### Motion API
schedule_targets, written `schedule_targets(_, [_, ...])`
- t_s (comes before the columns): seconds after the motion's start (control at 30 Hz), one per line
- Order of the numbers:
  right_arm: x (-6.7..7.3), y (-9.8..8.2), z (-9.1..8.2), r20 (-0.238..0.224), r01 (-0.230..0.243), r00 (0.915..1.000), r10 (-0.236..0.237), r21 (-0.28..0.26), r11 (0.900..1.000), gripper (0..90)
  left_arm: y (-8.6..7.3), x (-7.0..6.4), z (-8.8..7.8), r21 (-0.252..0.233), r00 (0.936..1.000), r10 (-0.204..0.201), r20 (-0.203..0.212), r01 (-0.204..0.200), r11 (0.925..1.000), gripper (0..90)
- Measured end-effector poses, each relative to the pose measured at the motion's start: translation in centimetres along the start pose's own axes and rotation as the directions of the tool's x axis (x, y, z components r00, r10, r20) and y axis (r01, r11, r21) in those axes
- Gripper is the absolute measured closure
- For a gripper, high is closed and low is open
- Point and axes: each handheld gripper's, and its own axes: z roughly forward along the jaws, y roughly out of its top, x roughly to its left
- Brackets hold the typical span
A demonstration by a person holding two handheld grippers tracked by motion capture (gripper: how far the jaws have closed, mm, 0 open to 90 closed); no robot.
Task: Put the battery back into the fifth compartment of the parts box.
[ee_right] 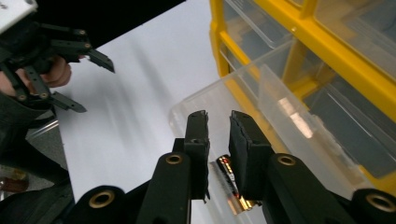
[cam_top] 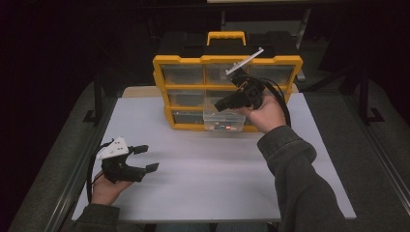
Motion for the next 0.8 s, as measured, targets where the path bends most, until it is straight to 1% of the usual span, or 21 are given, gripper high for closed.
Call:
schedule_targets(0.07, [0.3,0.0,-0.1,-0.003,0.007,1.0,-0.007,-0.007,1.0,74.8,0.0,0.0,0.0,0.003,0.9999,0.01,-0.001,-0.01,0.9999,22.8])
schedule_targets(0.17, [0.9,-0.1,-0.2,-0.007,0.014,0.9999,-0.014,-0.006,1.0,73.9,0.1,0.0,0.0,0.002,1.0,0.006,0.001,-0.006,1.0,22.8])
schedule_targets(0.33, [1.6,-0.3,-0.6,-0.013,0.03,0.9995,-0.03,-0.018,0.999,73.5,-0.1,0.0,0.1,-0.02,0.9999,-0.011,0.002,0.011,0.9997,22.8])
schedule_targets(0.37, [1.7,-0.5,-0.7,-0.014,0.033,0.9994,-0.033,-0.02,0.999,73.5,-0.1,-0.1,0.1,-0.018,0.9999,-0.012,0.001,0.012,0.9998,22.8])
schedule_targets(0.4, [1.8,-0.6,-0.8,-0.014,0.035,0.9993,-0.035,-0.026,0.999,73.4,-0.1,0.0,0.1,-0.009,1.0,-0.004,0.0,0.004,0.9999,22.8])
schedule_targets(0.5, [1.9,-0.9,-1.1,-0.026,0.032,0.9991,-0.033,-0.042,0.999,73.5,-0.1,0.0,0.1,0.0,1.0,-0.005,0.0,0.005,1.0,22.8])
schedule_targets(0.57, [2.0,-1.0,-1.2,-0.028,0.033,0.999,-0.035,-0.045,0.998,73.5,-0.1,0.1,0.1,0.004,1.0,0.009,-0.001,-0.009,1.0,22.8])
schedule_targets(0.63, [2.2,-1.2,-1.3,-0.026,0.037,0.9989,-0.038,-0.047,0.998,73.5,0.0,0.0,0.1,0.009,1.0,0.007,-0.001,-0.007,0.9999,22.8])
schedule_targets(0.67, [2.3,-1.3,-1.4,-0.025,0.039,0.9989,-0.04,-0.048,0.998,73.6,-0.1,0.0,0.2,-0.002,1.0,0.004,-0.002,-0.004,1.0,22.8])
schedule_targets(0.8, [2.7,-1.7,-1.5,-0.027,0.048,0.9984,-0.049,-0.046,0.998,73.8,-0.1,0.1,0.1,0.001,0.9999,0.011,-0.004,-0.011,0.9999,22.7])
